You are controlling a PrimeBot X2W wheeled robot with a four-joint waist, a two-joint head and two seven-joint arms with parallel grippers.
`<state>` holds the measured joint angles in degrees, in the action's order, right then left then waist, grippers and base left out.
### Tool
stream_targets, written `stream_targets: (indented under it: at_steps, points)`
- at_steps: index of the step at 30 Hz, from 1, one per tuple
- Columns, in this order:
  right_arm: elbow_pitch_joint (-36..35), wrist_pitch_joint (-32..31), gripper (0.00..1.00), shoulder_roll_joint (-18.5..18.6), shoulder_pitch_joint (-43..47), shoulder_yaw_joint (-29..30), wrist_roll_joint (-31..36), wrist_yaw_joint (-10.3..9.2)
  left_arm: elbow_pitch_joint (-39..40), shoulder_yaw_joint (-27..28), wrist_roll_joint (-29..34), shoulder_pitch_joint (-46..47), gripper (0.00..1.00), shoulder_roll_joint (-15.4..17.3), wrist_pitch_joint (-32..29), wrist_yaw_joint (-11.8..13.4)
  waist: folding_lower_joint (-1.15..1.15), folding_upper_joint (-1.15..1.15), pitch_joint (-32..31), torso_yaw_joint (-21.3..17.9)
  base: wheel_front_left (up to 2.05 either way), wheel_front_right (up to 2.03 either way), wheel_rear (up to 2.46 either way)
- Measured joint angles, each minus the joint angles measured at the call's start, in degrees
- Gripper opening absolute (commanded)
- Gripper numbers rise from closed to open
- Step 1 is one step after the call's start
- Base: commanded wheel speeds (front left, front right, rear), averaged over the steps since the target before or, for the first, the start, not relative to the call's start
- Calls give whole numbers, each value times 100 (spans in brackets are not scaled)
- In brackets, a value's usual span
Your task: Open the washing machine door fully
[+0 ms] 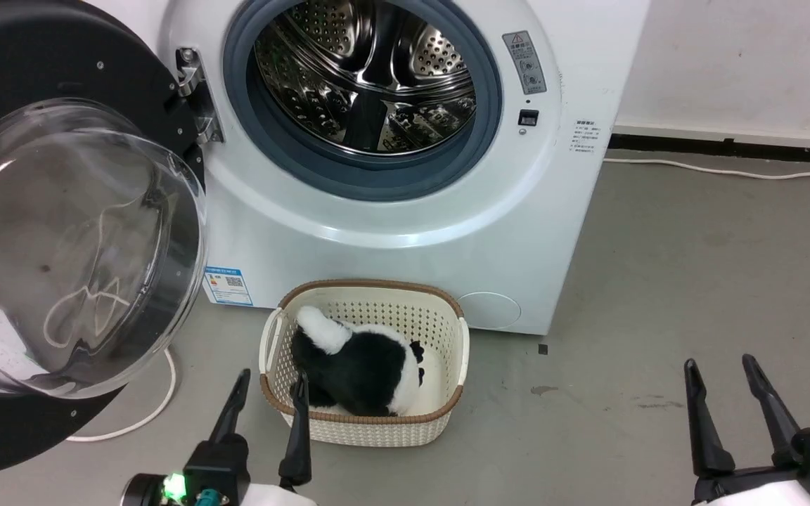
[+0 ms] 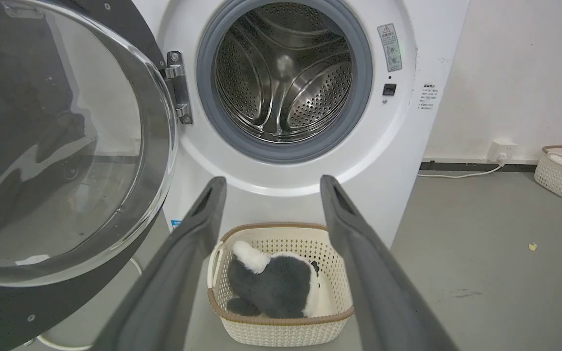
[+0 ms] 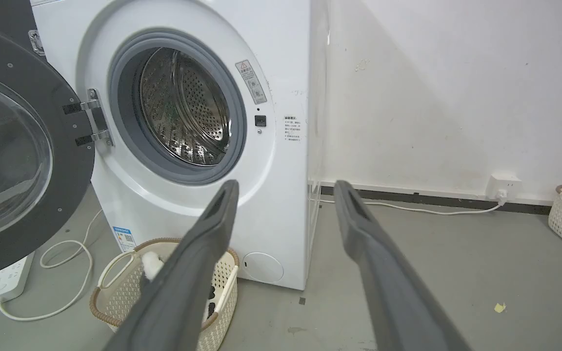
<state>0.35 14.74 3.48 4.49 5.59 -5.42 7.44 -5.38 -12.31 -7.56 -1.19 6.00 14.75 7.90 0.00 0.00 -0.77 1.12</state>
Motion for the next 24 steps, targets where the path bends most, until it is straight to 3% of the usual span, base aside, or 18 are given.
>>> stream_targets:
  at_steps: [24]
  points:
    - [207, 0, 100, -21, 4, -80, -1, 0, -205, 52, 194, 1, 100, -174, 0, -51, 0, 0, 6, 23, 0, 0, 0]
